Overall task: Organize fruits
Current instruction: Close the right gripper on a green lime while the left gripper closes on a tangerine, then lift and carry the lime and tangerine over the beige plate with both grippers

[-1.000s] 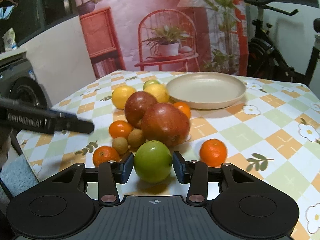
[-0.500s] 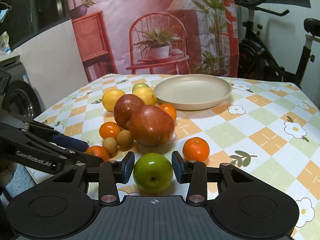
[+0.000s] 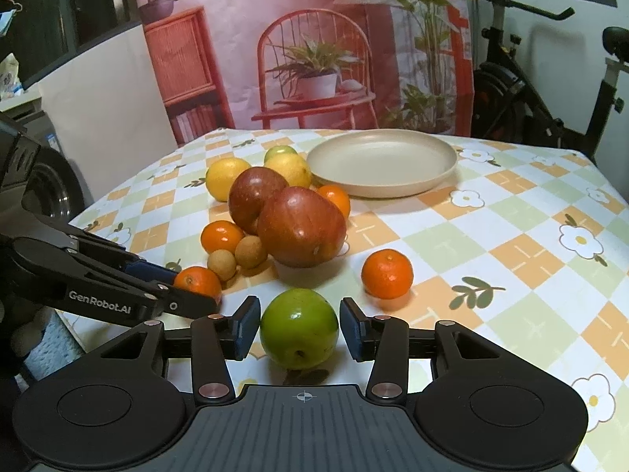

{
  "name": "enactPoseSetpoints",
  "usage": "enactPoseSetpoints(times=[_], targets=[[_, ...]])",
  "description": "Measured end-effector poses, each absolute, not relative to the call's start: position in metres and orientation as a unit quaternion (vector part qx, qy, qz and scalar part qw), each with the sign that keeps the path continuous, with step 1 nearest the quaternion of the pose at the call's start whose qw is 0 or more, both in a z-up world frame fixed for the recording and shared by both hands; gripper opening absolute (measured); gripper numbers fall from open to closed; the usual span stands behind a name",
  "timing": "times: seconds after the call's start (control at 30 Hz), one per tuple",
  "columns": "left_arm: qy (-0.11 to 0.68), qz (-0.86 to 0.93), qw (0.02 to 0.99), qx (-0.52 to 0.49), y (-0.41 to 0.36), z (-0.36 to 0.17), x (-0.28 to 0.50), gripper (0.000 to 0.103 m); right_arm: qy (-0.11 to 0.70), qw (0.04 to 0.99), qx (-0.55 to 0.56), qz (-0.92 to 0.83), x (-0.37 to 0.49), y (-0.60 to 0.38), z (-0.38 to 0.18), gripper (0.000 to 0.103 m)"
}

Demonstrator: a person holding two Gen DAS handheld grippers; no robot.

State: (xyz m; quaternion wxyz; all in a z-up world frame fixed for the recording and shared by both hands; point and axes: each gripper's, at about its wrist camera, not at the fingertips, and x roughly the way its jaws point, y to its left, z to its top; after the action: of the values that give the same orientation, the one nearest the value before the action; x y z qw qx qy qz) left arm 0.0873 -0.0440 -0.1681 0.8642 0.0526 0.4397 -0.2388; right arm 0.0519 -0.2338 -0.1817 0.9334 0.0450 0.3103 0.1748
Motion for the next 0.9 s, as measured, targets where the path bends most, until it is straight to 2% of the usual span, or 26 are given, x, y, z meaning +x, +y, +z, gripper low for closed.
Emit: enactPoseSetpoints(times=[0.5, 0.9], targets=[[0.422, -0.234, 0.874, 0.063, -0.0427, -0.1637, 0.0829, 0.042, 0.332, 0.924, 0.062, 0.179, 0.0564, -0.2335, -0.1863, 0.045], [0.407, -0.234, 0.881, 0.066, -0.0407, -0.159, 0.0792, 0.042, 0.343, 0.918, 0.066, 0.186, 0.0583, -0.232, -0.1898, 0.042]])
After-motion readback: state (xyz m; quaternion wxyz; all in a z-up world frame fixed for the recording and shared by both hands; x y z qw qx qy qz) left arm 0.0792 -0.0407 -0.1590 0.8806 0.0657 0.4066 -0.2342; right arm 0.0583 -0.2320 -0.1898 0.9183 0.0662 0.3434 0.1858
